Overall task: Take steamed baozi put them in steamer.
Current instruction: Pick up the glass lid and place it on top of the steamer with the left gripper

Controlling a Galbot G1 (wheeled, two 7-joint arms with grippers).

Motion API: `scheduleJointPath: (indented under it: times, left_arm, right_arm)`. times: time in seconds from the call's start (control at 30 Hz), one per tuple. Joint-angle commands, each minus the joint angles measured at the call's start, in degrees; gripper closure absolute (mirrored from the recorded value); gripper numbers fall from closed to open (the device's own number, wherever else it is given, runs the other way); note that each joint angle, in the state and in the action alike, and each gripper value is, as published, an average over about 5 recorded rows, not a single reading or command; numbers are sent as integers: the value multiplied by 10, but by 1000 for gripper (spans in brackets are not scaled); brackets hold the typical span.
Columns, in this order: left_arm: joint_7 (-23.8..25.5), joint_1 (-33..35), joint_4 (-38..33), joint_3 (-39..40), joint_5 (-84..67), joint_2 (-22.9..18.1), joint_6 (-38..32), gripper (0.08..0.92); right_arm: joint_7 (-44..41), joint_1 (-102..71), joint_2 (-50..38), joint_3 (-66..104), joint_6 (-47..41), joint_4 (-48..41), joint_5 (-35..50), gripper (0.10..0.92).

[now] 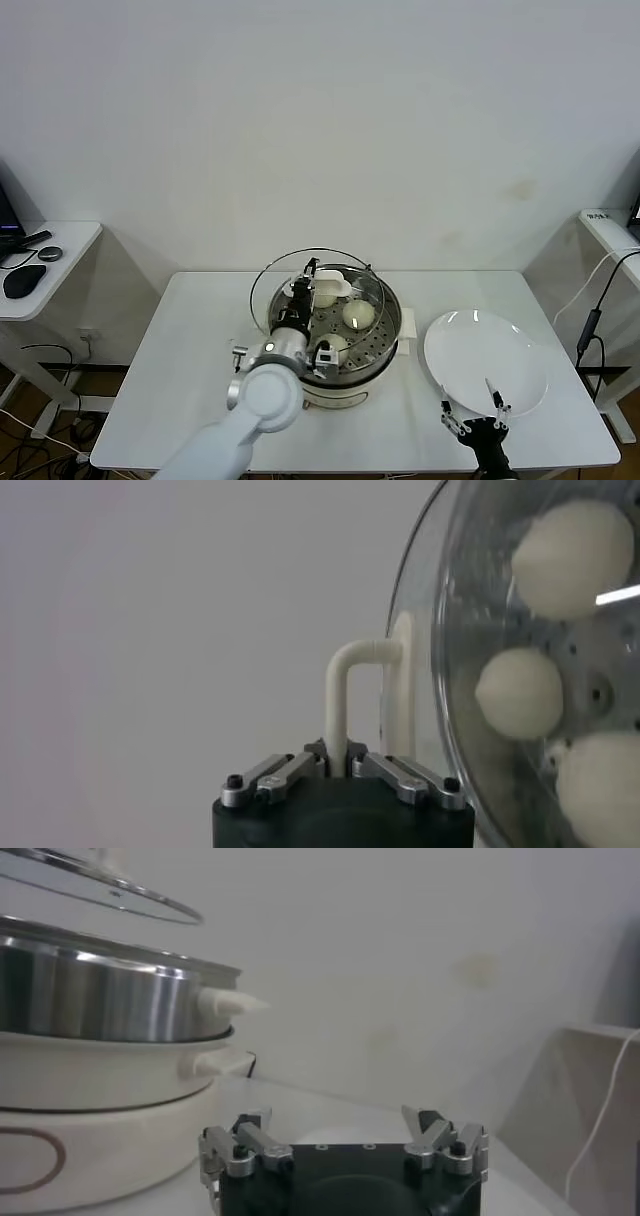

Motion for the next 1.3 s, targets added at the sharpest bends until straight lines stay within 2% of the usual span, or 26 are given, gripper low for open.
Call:
scheduleJointPath:
  times: [0.03,0.73,1.3]
  left_arm:
    - [-5,-5,43,19,53,-60,3,831]
    - [-17,41,48,10,43,-75,-2,831]
    - [-44,56,60,-9,47,-87,-18,831]
  right_arm:
    - [0,1,-3,-3,-1,-2,-1,203]
    - [-3,-3,-5,-5,0,-2,-1,203]
    - [-4,-3,-6,-5,1,-5,-1,203]
